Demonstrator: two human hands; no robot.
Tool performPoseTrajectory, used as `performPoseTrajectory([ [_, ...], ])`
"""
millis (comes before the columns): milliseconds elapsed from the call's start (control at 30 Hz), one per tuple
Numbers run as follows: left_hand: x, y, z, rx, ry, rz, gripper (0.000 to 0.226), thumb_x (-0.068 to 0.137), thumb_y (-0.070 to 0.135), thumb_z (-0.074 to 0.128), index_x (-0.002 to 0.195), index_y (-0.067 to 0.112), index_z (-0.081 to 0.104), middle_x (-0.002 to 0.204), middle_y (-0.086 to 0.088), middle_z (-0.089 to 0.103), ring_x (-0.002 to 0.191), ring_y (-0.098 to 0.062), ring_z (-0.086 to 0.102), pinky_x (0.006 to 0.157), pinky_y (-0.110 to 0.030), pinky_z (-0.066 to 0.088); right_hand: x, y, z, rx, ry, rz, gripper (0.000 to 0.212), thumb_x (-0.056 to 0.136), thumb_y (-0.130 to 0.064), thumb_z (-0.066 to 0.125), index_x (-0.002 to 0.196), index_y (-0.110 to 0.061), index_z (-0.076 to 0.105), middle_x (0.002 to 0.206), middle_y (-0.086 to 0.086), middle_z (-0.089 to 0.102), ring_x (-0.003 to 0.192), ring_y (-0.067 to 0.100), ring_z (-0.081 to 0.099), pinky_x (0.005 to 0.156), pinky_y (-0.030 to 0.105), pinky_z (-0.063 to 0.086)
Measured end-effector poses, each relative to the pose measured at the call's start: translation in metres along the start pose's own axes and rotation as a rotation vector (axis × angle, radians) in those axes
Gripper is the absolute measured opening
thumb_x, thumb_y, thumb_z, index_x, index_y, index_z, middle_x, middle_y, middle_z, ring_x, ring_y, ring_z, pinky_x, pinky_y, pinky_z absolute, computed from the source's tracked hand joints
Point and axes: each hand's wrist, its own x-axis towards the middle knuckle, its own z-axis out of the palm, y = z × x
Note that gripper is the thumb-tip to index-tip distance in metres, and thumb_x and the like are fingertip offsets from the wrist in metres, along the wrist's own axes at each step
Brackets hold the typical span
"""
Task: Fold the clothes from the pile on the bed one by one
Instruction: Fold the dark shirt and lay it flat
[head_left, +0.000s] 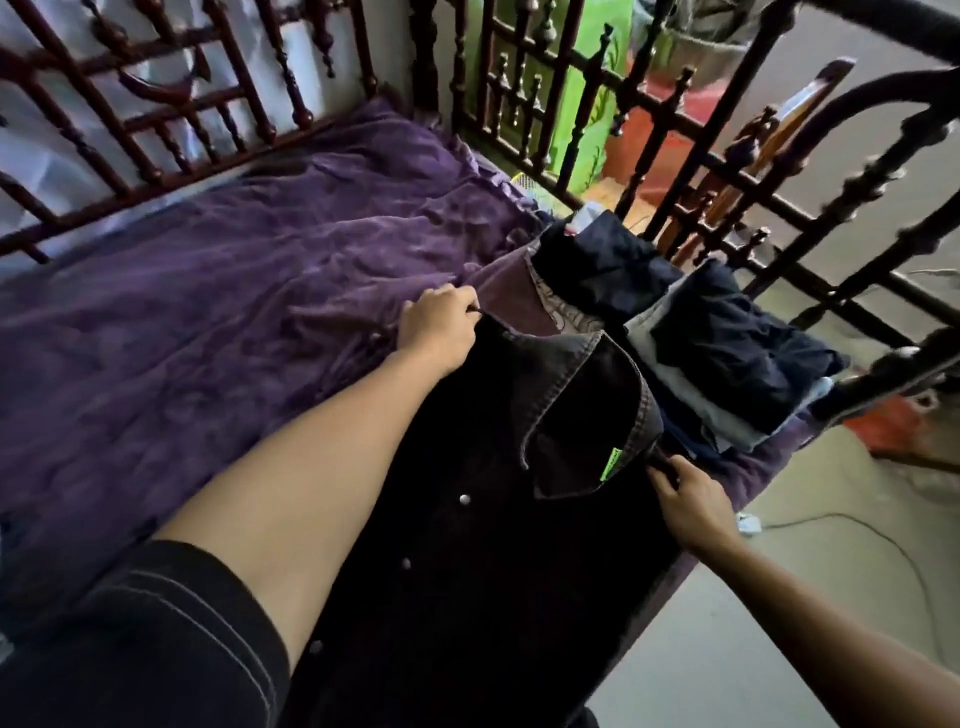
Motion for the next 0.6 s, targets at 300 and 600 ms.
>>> performPoseTrajectory([
  [300, -0.040, -0.090, 0.108, 0.026, -0.310, -0.313, 0.017, 0.093, 0.028, 0.057, 0.109, 0.021, 0.060, 0.110, -0.004, 0.058, 0.100, -0.028, 0.056, 0.080, -0.039, 0.047, 0.102, 0.023, 0.082, -0.170, -0.268, 0.122, 0.026, 0.089, -0.039, 0.056, 0.113, -0.030, 0.057, 0.115, 0.006, 0.062, 0.107, 0.029, 0.058, 0.081, 0.035, 0.046],
  [600, -0.042, -0.062, 0.213, -0.103, -0.378, -0.493, 0.017, 0.094, 0.022, 0.056, 0.108, 0.018, 0.063, 0.108, -0.004, 0.057, 0.097, -0.025, 0.057, 0.079, -0.037, 0.049, 0.153, -0.011, 0.111, -0.415, -0.129, -1.023, 0.052, 0.068, -0.020, 0.070, 0.119, -0.020, 0.063, 0.134, 0.011, 0.053, 0.123, 0.036, 0.050, 0.081, 0.045, 0.051],
])
